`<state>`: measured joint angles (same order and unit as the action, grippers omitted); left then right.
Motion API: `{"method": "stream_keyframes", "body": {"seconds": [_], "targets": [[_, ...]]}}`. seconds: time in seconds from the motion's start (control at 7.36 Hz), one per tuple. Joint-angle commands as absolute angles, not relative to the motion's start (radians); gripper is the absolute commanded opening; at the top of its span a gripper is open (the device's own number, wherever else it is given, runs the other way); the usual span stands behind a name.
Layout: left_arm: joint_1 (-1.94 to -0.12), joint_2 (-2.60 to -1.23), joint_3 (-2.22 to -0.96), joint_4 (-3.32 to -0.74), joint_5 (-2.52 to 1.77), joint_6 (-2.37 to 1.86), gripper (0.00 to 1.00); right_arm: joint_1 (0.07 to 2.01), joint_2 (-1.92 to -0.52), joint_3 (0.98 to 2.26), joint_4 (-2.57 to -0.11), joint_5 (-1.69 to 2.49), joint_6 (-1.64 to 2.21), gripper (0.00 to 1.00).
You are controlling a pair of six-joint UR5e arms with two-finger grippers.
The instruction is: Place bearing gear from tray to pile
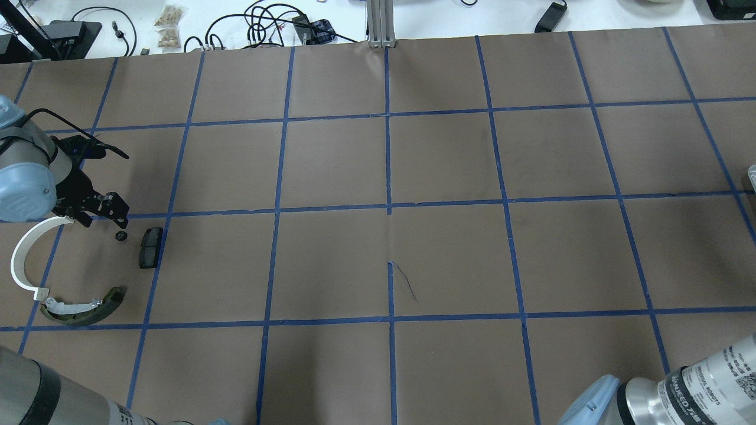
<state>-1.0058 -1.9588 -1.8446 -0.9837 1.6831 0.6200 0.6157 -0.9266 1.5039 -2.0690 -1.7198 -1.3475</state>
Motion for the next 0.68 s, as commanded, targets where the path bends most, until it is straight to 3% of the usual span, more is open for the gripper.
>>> {"method": "stream_keyframes", "body": {"seconds": [0.0,0.27,0.54], "targets": [[-1.023,-1.886,-1.792,-1.157,1.684,0.604,1.0,0.615,-0.933,1.493,-2.059,-1.735,-1.353,0.0],[-1.063,-1.803,-1.732,-1.291,1.669,0.575,1.0,0.624,-0.995,1.493,-2.043,-1.75,-1.344,0.0],[-1.194,-1.714,-1.665,-1.492,1.669,0.333,1.0,0.682,-1.125,1.5,-1.874,-1.604,-1.14,0.0]]}}
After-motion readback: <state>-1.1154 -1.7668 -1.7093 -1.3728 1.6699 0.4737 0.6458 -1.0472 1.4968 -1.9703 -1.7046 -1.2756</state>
